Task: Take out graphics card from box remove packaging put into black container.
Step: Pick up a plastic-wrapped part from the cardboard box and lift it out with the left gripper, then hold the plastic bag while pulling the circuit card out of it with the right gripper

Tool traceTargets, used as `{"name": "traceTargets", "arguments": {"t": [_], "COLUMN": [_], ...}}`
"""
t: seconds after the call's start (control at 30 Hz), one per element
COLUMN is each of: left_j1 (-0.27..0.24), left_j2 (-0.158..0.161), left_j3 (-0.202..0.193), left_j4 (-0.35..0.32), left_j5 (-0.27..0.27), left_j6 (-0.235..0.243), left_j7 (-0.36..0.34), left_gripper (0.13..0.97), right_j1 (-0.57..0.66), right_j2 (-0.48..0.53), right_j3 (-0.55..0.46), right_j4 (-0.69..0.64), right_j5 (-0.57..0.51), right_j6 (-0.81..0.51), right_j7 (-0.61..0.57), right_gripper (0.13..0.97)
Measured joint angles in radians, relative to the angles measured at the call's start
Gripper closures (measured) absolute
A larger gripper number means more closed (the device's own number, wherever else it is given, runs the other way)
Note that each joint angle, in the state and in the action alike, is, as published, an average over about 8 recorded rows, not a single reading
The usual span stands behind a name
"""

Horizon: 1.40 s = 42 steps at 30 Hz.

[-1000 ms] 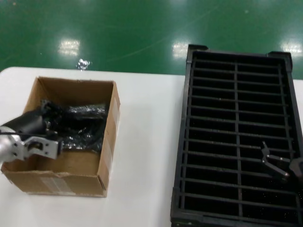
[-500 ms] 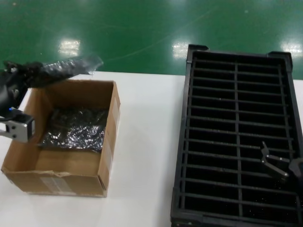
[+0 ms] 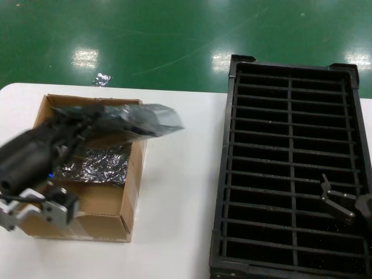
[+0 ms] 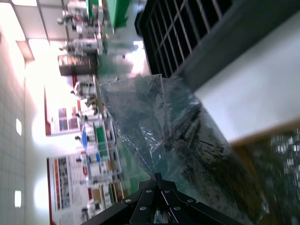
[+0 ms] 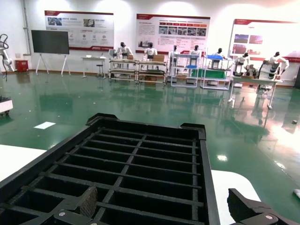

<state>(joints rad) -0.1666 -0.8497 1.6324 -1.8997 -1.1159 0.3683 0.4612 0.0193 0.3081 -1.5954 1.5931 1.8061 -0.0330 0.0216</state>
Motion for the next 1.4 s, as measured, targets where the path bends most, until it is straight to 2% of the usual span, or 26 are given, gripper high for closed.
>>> {"name": "traceTargets", "arguments": {"t": [0.1, 0.27, 0.43, 0.77, 0.93, 1.13, 1.33, 1.4], "left_j1": [0.000, -0.029, -0.055, -0.061, -0.061, -0.061, -0.061, -0.061], "left_j2": [0.007, 0.036, 0.061, 0.066, 0.066, 0.066, 0.066, 0.066], "left_j3": [0.040, 0.106, 0.141, 0.147, 0.147, 0.147, 0.147, 0.147], "left_j4": [-0.011, -0.006, 0.007, 0.011, 0.011, 0.011, 0.011, 0.011], "left_j5": [-0.013, -0.019, -0.015, -0.013, -0.013, -0.013, -0.013, -0.013], "left_j6": [-0.010, -0.019, -0.022, -0.023, -0.023, -0.023, -0.023, -0.023], "left_j7": [0.026, 0.067, 0.089, 0.092, 0.092, 0.092, 0.092, 0.092], "left_gripper": [0.958, 0.958, 0.958, 0.958, 0.958, 0.958, 0.958, 0.958], "right_j1": [0.000, 0.000, 0.000, 0.004, 0.015, 0.053, 0.121, 0.148], "right_j2": [0.000, 0.000, 0.000, -0.025, -0.031, -0.004, 0.048, 0.071], "right_j3": [0.000, 0.000, 0.000, 0.017, -0.010, -0.120, -0.265, -0.313], "right_j4": [0.000, 0.000, 0.000, 0.029, 0.069, 0.101, 0.099, 0.095], "right_j5": [0.000, 0.000, 0.000, 0.031, 0.053, 0.033, -0.012, -0.013], "right_j6": [0.000, 0.000, 0.000, -0.086, -0.145, -0.157, -0.101, -0.070], "right_j7": [0.000, 0.000, 0.000, -0.013, -0.004, 0.050, 0.122, 0.136], "right_gripper": [0.129, 0.129, 0.129, 0.129, 0.129, 0.129, 0.129, 0.170]}}
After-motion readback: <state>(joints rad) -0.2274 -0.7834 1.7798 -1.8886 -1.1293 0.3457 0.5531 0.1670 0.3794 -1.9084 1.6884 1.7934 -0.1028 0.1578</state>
